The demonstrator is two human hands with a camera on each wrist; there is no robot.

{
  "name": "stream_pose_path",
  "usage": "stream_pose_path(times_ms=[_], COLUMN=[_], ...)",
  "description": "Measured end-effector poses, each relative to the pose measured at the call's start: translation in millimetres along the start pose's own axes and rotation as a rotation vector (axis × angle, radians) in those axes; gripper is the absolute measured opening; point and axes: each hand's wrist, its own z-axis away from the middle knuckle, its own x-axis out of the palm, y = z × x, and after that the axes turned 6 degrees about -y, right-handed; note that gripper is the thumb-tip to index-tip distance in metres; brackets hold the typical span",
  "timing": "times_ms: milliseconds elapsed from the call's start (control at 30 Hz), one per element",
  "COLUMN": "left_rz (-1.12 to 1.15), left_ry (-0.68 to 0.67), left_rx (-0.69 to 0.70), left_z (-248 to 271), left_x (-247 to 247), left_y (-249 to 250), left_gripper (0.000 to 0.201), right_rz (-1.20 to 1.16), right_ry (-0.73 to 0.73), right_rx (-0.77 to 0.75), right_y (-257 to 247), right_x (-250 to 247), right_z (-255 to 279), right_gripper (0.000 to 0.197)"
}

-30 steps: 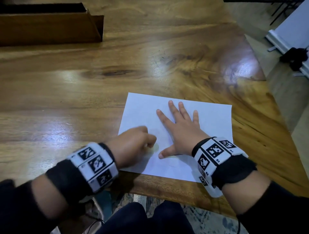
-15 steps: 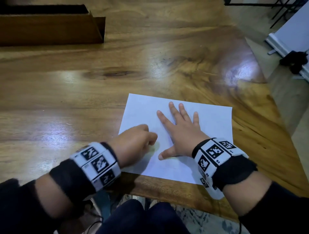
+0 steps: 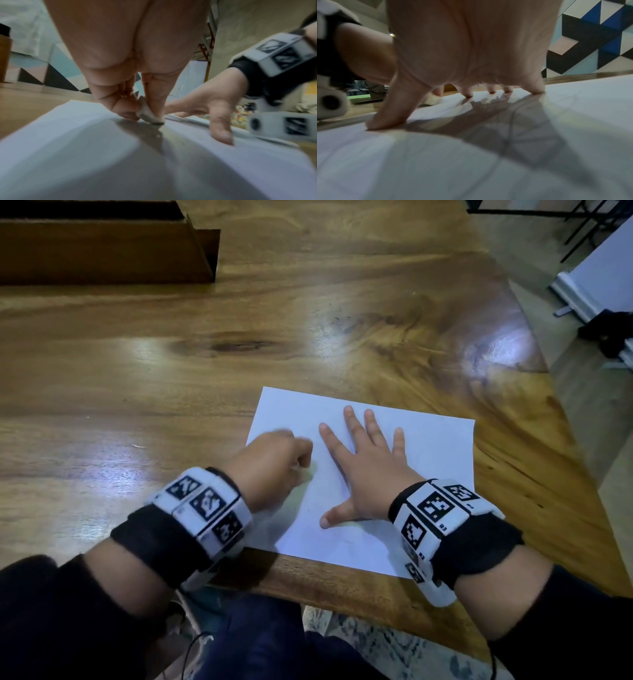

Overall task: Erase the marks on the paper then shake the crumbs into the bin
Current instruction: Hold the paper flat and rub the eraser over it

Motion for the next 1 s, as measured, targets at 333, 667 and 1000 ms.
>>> stream_pose_path(times_ms=[333, 667, 1000], left_rz=[-0.014, -0.011, -0.003], left_ry=[-0.019, -0.075, -0.198], left_rx=[0.06, 0.129, 0.179], left_z=[-14, -2, 20], left_x=[-5, 0, 6], left_y=[5, 2, 2], left_gripper=[0.009, 0.009, 0.012], right_rz=[0.025, 0.03, 0.027], right_ry=[-0.002, -0.008, -0.002], right_rx=[0.012, 0.014, 0.013], right_y=[-1, -1, -2], right_x=[3, 2, 1], right_z=[-1, 0, 1], right_gripper=[0.138, 0.137, 0.138])
